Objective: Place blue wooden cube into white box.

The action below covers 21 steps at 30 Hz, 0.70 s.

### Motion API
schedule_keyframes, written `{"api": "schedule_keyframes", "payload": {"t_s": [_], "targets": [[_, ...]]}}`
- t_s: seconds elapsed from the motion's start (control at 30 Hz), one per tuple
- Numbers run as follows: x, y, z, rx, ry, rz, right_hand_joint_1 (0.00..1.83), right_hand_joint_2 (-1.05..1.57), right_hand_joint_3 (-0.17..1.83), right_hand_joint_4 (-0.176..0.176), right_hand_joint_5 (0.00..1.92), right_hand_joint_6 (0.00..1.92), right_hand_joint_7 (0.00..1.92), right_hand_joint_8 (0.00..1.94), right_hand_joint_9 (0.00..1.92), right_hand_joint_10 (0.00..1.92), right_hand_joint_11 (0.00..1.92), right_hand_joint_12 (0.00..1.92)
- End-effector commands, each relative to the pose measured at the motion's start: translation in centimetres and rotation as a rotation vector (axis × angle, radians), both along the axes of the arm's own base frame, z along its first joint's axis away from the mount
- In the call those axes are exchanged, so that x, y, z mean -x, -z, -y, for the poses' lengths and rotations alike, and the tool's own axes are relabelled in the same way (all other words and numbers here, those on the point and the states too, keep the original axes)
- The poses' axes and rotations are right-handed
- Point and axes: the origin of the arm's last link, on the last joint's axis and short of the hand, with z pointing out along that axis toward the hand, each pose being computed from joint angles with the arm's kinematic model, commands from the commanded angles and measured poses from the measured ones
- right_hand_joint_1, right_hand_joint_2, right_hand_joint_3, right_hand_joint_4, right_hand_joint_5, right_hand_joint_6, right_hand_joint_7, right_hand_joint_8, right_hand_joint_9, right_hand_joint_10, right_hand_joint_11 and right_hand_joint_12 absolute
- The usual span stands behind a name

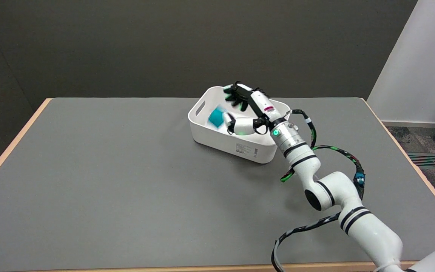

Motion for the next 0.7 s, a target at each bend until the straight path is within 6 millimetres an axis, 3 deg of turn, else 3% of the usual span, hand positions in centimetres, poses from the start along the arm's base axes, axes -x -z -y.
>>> {"api": "schedule_keyframes", "payload": {"t_s": [0.03,0.27,0.37,0.43,0.5,0.53,0.7], "targets": [[-1.0,2.6,-1.2,-0.045,-0.011,-0.024,0.73,0.61,0.89,-0.067,0.28,0.52,0.33,0.51,0.16,0.89,0.25,1.52],[-3.6,1.9,-1.3,-0.025,-0.096,-0.034,0.73,0.61,0.89,-0.065,0.28,0.51,0.34,0.51,0.17,0.89,0.24,1.50],[-5.9,-0.3,-2.1,0.035,-0.186,-0.079,0.73,0.61,0.89,-0.064,0.28,0.51,0.35,0.51,0.17,0.90,0.24,1.50],[-7.0,-3.2,-3.1,0.111,-0.240,-0.134,0.74,0.60,0.91,-0.063,0.28,0.54,0.35,0.53,0.19,0.88,0.24,1.52],[-7.4,-8.5,-5.2,0.236,-0.274,-0.208,0.74,0.61,0.90,-0.060,0.29,0.53,0.37,0.53,0.20,0.90,0.25,1.52],[-7.1,-9.1,-5.6,0.242,-0.270,-0.211,0.74,0.62,0.89,-0.058,0.29,0.54,0.38,0.53,0.20,0.91,0.25,1.52],[-5.3,-20.2,-11.4,0.365,-0.239,-0.184,0.74,0.62,0.93,-0.040,0.30,0.57,0.40,0.54,0.25,0.89,0.22,1.48]]}}
